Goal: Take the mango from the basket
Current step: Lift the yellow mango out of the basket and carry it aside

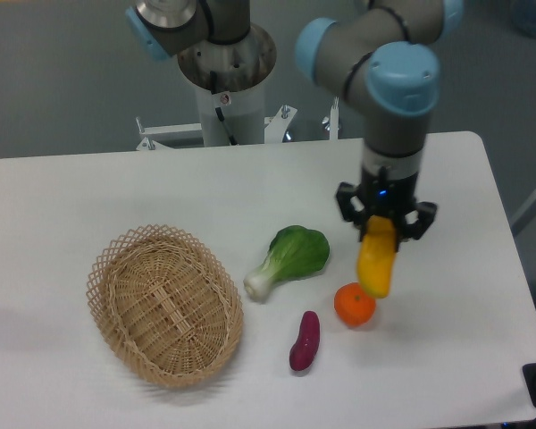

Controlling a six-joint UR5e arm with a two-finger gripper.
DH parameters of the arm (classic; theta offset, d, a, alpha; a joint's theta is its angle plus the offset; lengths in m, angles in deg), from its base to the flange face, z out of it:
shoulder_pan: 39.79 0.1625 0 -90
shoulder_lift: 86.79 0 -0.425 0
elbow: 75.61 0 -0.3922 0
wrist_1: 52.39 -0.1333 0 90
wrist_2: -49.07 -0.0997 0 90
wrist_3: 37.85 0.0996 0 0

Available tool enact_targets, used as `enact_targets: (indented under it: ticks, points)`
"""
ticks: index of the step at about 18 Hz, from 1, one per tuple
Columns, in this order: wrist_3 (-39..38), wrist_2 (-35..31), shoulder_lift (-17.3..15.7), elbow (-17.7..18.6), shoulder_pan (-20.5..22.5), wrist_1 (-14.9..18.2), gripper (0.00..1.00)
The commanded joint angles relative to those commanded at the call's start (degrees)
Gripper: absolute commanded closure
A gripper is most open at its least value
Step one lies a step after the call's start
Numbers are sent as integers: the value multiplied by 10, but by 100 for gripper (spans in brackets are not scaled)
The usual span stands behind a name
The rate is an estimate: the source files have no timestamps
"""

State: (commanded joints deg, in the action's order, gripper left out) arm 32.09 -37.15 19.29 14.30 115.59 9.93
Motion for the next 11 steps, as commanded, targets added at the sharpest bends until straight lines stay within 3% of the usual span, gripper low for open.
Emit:
enact_targets:
  ticks: [11]
  points:
    - [65,0,14,-12,33,1,45]
